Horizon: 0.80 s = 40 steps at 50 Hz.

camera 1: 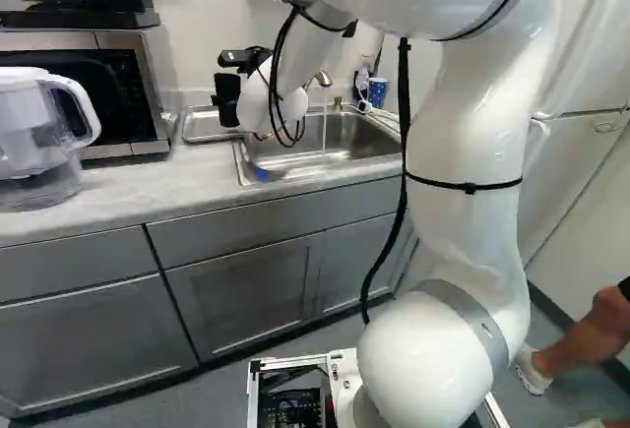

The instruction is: Rinse the cup and place it in the tray

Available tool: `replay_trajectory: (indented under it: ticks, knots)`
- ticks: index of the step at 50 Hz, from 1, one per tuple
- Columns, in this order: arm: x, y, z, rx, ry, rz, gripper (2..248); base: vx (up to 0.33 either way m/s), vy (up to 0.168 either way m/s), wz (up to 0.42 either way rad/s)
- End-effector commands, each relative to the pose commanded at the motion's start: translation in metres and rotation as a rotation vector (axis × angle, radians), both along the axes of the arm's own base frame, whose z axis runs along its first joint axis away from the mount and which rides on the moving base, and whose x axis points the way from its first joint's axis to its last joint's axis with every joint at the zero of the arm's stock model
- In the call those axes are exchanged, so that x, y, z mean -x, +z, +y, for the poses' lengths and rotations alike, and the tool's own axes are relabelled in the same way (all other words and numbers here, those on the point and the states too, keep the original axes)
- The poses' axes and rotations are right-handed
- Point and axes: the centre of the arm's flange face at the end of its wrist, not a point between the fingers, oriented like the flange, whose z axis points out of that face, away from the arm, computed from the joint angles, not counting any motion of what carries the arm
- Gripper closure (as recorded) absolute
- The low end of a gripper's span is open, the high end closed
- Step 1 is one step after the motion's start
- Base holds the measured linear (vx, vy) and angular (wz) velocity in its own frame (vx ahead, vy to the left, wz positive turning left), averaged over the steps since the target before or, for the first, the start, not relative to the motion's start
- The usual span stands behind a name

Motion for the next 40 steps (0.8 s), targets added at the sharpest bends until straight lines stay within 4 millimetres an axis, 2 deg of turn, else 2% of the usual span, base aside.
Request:
replay_trajectory:
  ticks: [13, 40]
  knots:
    - [-0.001, -0.013, 0.001, -0.004, 0.005, 0.006, 124, 0.0, 0.0, 0.0]
    - [-0.001, -0.013, 0.001, -0.004, 0.005, 0.006, 119, 0.0, 0.0, 0.0]
